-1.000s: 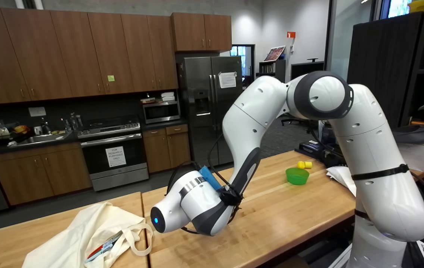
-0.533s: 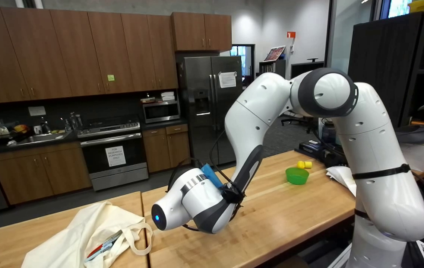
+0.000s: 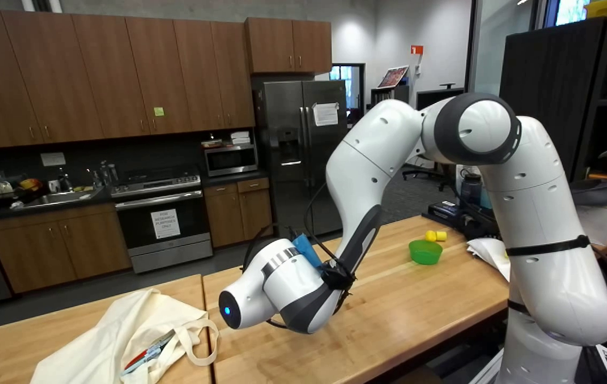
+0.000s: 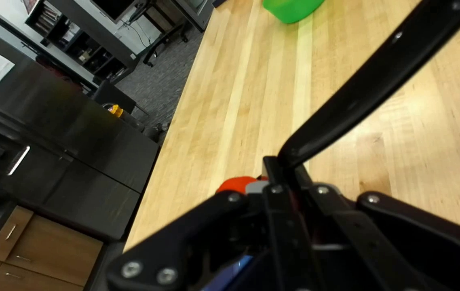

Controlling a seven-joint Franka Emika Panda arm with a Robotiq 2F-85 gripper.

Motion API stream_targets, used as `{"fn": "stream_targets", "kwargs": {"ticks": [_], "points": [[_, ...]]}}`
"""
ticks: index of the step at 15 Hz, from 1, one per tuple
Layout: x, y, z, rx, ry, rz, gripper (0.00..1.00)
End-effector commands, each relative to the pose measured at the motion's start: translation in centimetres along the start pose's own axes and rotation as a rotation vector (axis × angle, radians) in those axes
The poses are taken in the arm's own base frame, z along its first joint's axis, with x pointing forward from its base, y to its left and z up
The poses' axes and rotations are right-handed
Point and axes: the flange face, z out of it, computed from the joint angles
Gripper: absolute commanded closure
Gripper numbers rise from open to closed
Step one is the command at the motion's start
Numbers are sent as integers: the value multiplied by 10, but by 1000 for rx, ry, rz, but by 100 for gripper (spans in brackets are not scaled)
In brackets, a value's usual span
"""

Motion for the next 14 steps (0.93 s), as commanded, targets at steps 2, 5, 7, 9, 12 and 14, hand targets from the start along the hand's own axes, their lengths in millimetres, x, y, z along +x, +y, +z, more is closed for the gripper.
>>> {"fn": "stream_targets", "kwargs": {"ticks": [2,5,7,9,12,14], "points": [[-17,0,-3,6,11,58,98],[-19,0,-3,7,13,85,98],[-21,0,-3,8,16,109,98],[-22,-2,-3,12,15,144,98],[-24,-3,-2,21,16,188,98],[-26,-5,-1,39,19,226,98]]}}
